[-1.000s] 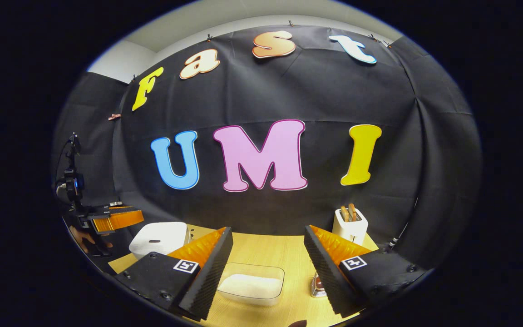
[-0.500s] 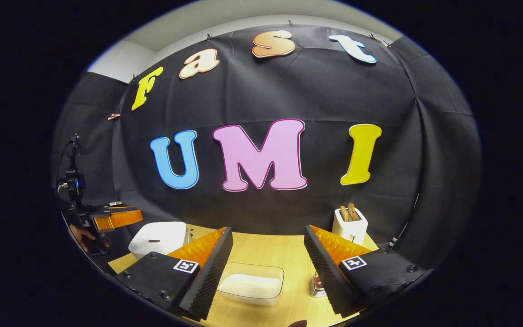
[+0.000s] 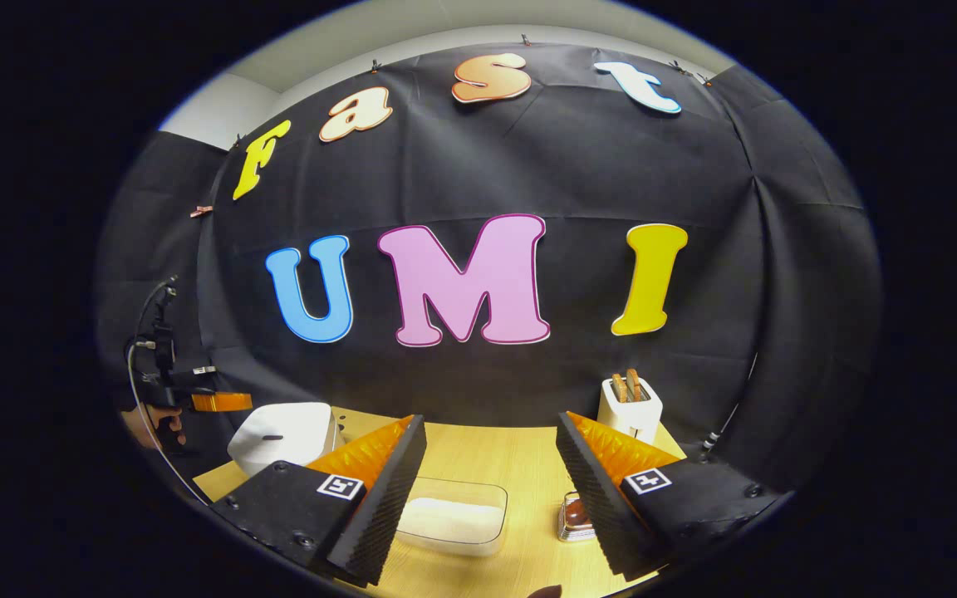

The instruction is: Close the left gripper, press the button to open the rice cooker; take a wooden spoon from the chopstick holder with the right hand, scoop a spoonful of rice and pour it into the rice cooker, then put the wooden spoon back into the chopstick holder.

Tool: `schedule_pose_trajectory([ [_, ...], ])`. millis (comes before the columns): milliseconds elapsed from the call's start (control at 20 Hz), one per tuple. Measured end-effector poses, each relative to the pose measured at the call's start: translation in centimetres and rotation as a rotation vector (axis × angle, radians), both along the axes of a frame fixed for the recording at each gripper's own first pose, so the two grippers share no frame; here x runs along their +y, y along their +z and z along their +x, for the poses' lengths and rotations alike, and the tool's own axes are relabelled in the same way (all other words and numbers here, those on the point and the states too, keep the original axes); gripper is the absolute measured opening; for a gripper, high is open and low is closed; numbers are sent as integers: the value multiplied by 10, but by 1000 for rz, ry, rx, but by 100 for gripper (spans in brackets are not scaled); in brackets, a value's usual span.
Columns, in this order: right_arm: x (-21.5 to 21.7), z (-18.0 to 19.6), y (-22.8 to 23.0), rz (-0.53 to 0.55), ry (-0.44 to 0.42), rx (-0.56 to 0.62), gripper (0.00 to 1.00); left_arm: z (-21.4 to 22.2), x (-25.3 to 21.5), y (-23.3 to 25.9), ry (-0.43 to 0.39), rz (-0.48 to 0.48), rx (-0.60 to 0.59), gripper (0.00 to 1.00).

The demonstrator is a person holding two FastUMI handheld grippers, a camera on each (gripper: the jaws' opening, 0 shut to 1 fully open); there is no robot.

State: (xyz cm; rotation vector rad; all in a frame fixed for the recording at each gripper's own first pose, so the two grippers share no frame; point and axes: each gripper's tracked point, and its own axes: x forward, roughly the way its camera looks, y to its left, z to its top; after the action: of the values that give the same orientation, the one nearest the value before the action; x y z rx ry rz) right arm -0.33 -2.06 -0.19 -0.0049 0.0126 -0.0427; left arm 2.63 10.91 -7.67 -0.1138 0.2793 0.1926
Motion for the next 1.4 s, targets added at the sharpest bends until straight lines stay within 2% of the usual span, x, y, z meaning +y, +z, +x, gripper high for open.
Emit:
schedule_pose_trajectory([
  [200,-11,-3,-3,-7,-21,6,98,9,23,-48,10,-112,178,5],
  [300,-14,-4,-4,1,-28,10,98,17,31,-58,9,-121,222,5],
  [500,-18,-4,-6,-1,-32,15,98,29,35,-69,12,-120,255,9],
  [550,-19,-4,-6,0,-32,16,98,32,34,-69,12,-119,258,6],
  [850,-25,-5,-8,11,-42,19,98,38,43,-70,26,-72,259,5],
  [1100,-24,-4,-11,10,-41,24,98,37,47,-77,30,-99,272,5],
  [1400,-21,-2,-15,25,-37,31,98,35,45,-88,-2,-141,318,6],
])
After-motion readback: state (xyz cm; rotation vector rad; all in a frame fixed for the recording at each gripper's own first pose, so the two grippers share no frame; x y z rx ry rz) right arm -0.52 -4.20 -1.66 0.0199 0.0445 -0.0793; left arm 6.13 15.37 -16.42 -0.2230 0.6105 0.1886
